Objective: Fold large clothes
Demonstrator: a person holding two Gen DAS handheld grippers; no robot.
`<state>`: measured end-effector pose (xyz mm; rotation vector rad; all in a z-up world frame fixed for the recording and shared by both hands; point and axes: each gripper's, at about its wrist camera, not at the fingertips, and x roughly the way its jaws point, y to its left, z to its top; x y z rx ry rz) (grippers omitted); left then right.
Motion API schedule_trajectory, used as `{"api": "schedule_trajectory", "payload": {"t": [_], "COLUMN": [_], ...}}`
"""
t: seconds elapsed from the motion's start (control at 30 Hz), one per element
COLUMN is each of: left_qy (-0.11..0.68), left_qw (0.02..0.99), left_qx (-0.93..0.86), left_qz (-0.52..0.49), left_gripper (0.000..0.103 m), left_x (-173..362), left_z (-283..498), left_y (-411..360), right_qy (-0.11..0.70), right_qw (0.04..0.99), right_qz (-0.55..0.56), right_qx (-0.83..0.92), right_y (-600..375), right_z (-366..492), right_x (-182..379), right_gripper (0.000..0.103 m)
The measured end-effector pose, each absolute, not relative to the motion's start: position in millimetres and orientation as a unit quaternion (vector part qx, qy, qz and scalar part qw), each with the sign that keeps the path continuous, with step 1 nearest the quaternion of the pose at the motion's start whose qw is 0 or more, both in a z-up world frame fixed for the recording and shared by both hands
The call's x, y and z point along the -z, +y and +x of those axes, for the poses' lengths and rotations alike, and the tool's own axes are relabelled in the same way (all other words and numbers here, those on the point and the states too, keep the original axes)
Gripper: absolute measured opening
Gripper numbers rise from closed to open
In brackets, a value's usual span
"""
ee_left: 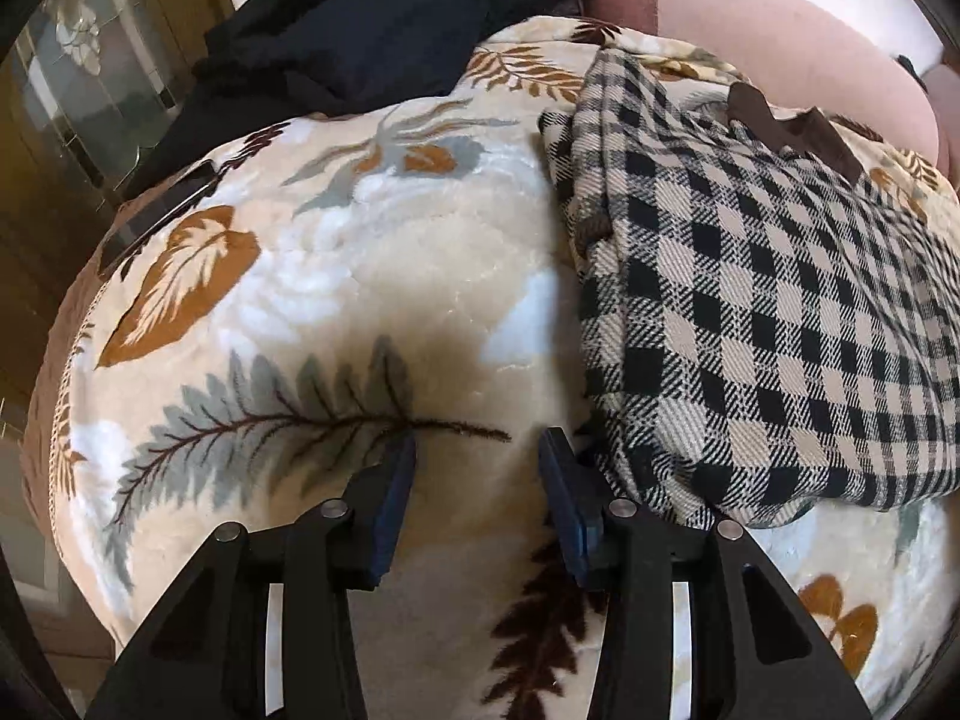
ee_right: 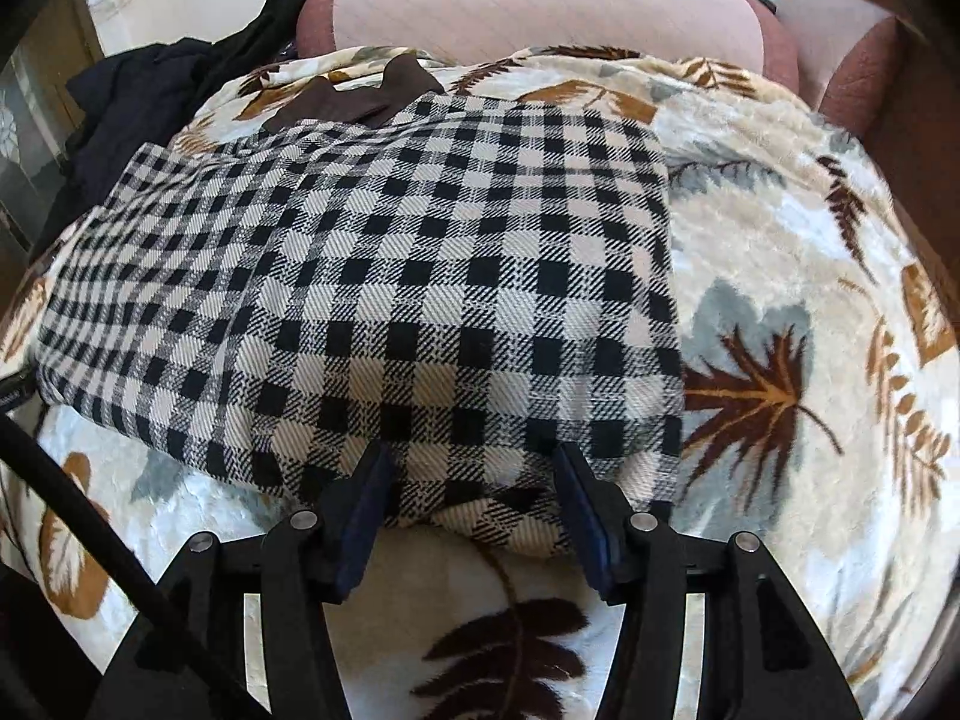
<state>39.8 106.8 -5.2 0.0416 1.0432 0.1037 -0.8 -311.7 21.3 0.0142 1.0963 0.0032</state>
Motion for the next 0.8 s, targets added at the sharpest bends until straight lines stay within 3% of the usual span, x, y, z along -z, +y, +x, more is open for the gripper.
{"api": "schedule_trajectory", "payload": {"t": [0.17,0.33,0.5,0.6,0.8], "left_qy": [0.471,0.46,0.459,0.456,0.463], "left_qw": [0.879,0.882,0.886,0.888,0.877], "left_qx": [-0.046,-0.025,-0.007,0.004,0.05], "left_qz": [-0.056,-0.094,-0.063,-0.054,-0.12], "left_gripper": [0.043,0.046,0.048,0.055,0.058], "left_x": [-10,-19,-23,-27,-29], "left_z": [37,44,52,63,110], "left_y": [134,137,116,112,131], "right_qy": [0.469,0.431,0.423,0.43,0.424], "right_qw": [0.879,0.9,0.903,0.898,0.887], "right_qz": [-0.045,-0.013,-0.071,-0.085,-0.138], "right_qx": [0.079,0.066,0.009,-0.037,-0.12], "right_y": [-327,-329,-277,-245,-169], "right_z": [-15,-21,-15,-18,-27], "right_x": [-51,-67,-64,-52,-29], "right_gripper": [0.061,0.061,0.061,0.061,0.061]}}
